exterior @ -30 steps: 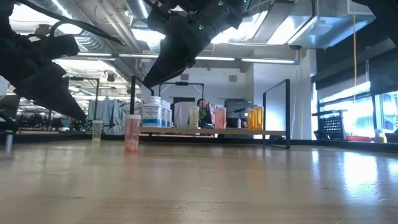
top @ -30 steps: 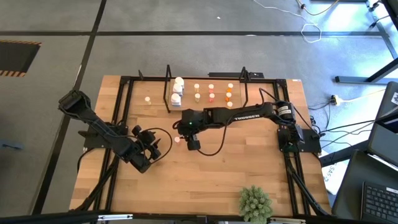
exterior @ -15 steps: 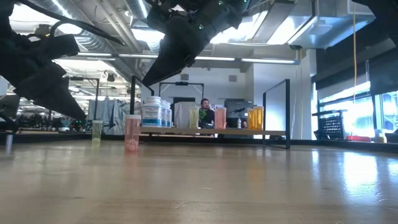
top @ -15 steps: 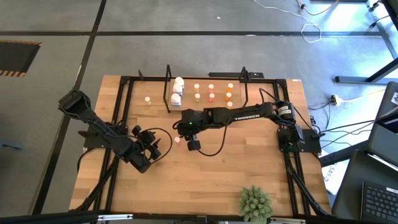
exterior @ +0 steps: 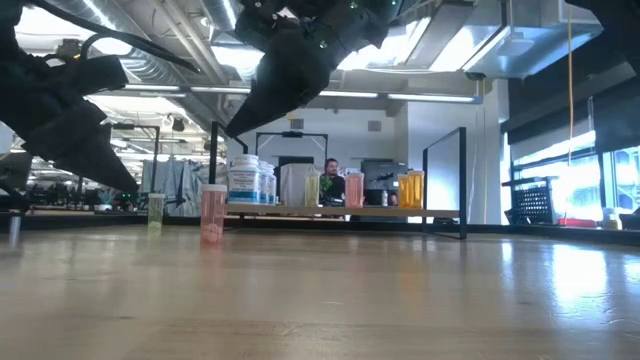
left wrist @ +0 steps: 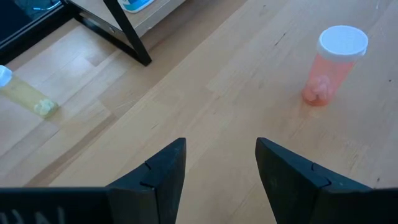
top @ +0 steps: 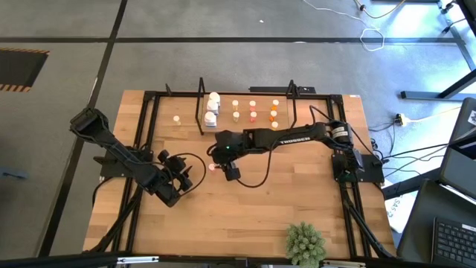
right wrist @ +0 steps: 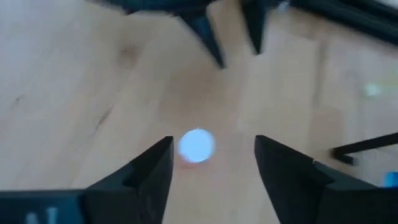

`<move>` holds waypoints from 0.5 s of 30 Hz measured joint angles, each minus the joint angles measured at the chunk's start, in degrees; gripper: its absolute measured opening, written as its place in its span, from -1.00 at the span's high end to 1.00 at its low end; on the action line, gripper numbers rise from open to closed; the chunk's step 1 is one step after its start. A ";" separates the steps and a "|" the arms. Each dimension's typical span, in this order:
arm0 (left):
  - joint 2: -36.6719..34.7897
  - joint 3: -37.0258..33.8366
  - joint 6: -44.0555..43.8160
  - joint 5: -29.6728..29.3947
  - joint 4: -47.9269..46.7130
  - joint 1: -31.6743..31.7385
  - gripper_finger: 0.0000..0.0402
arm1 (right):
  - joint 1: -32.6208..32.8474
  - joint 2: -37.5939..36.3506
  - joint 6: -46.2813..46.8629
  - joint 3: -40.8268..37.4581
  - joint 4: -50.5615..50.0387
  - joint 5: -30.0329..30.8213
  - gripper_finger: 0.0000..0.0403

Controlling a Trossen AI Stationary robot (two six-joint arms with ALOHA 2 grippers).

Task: Pick and place medicine bottles onto shelf by color
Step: Put the red pill bottle on the shelf aligned with the other red pill bottles

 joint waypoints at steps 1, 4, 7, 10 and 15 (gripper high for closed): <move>0.00 0.00 0.00 0.00 0.00 0.02 0.06 | 0.00 0.16 -0.05 0.00 -0.80 -1.50 -0.15; 0.00 0.07 1.84 0.62 0.00 0.01 0.06 | -0.02 1.42 -1.14 -0.02 -1.10 -6.00 -0.18; -0.02 0.20 2.91 1.06 0.00 0.00 0.06 | 0.00 2.80 -1.29 0.00 1.03 -6.24 -0.17; -0.02 0.26 2.91 1.38 0.06 -0.02 0.06 | -0.22 4.39 -1.29 0.00 2.48 -6.22 -0.15; -0.02 0.26 2.89 2.07 0.22 0.00 0.06 | -0.98 6.40 -1.15 0.00 4.23 -6.02 -0.14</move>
